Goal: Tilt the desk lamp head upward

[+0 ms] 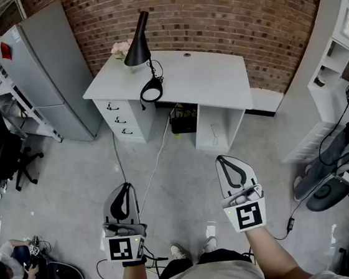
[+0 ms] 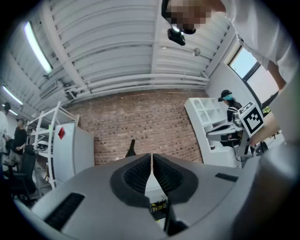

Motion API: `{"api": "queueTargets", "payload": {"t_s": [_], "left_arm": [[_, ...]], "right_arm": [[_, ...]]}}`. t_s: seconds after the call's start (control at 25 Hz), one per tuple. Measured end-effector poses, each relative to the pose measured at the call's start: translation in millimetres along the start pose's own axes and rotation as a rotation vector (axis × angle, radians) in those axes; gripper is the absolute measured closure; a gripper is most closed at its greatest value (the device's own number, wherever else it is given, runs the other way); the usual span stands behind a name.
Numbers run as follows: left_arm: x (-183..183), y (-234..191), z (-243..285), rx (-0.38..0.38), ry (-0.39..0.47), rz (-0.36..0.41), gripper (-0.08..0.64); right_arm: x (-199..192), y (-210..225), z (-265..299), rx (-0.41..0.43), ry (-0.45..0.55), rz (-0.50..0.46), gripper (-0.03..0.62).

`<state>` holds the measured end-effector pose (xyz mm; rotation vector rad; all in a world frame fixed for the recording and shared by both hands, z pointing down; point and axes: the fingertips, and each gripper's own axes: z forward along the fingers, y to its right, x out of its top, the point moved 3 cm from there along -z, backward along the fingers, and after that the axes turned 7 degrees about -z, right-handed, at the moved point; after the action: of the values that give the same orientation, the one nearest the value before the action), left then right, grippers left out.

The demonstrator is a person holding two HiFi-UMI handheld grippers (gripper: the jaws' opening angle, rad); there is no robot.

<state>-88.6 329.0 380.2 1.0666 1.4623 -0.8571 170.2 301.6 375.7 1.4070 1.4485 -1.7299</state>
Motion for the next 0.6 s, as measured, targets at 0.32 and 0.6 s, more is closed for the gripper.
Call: {"api": "queueTargets", "payload": {"t_s": [0.32, 0.6], "left_arm": [[10, -30, -18, 0.106, 0.019, -0.008, 0.540], [7, -21, -15, 0.085, 0.001, -0.010, 0.540]], "right_arm": [[7, 24, -3, -0.060, -0.004, 0.015, 0.574], [6, 23, -4, -0.043, -0.008, 0.028, 0.574]]}}
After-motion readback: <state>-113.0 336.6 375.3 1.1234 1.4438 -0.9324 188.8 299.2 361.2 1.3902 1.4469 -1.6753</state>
